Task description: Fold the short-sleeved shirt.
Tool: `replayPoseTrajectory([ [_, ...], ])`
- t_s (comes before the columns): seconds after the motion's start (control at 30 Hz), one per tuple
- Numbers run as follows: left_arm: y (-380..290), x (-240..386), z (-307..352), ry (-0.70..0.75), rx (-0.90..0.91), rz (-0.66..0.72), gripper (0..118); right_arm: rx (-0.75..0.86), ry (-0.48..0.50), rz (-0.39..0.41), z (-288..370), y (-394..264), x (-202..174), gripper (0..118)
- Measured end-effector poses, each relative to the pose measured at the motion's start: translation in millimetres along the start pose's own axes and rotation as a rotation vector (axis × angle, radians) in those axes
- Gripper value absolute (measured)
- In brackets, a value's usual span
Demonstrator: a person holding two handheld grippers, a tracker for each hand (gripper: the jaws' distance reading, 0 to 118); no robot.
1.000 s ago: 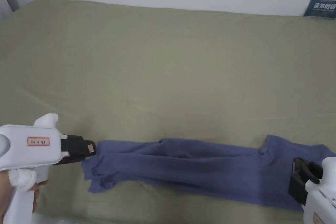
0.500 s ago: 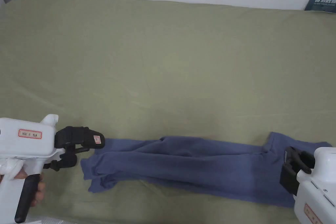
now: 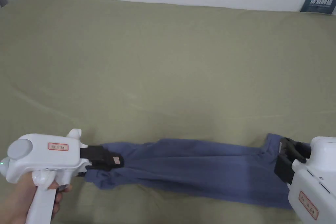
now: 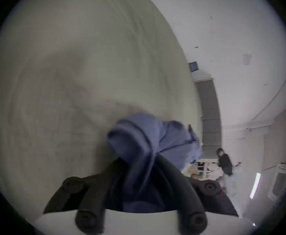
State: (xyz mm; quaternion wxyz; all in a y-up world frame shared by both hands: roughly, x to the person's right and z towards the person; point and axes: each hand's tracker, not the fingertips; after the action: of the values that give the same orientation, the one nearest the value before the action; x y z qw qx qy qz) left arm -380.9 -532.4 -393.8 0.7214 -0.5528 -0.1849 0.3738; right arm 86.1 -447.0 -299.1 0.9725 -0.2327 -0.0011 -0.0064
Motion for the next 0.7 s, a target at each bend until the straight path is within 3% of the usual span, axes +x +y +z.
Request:
replayPoseTrajectory([
  [0.03,-0.6,-3.8,-5.1,0.029,-0.019,-0.008,11,0.006,0.003,-0.009,1.3,2.1,1.0,7],
  [0.13,1.9,-9.8,9.2,-0.068,0.041,0.083,11,0.034,0.002,-0.017,8.8,7.8,3.9,7],
  [0.3,-0.6,5.8,38.0,-0.045,0.056,-0.010,10,0.141,-0.026,-0.036,18.7,18.6,-2.3,7],
  [0.43,0.2,22.6,78.9,0.003,0.135,-0.042,10,0.237,-0.069,-0.004,19.9,20.8,-6.5,7],
  [0.53,-0.4,42.1,107.7,0.085,0.191,-0.057,10,0.260,-0.089,0.020,19.2,20.3,-11.3,7],
  [0.7,-1.9,87.7,119.4,0.291,0.181,-0.223,10,0.265,-0.081,0.012,18.1,18.4,-17.4,7],
])
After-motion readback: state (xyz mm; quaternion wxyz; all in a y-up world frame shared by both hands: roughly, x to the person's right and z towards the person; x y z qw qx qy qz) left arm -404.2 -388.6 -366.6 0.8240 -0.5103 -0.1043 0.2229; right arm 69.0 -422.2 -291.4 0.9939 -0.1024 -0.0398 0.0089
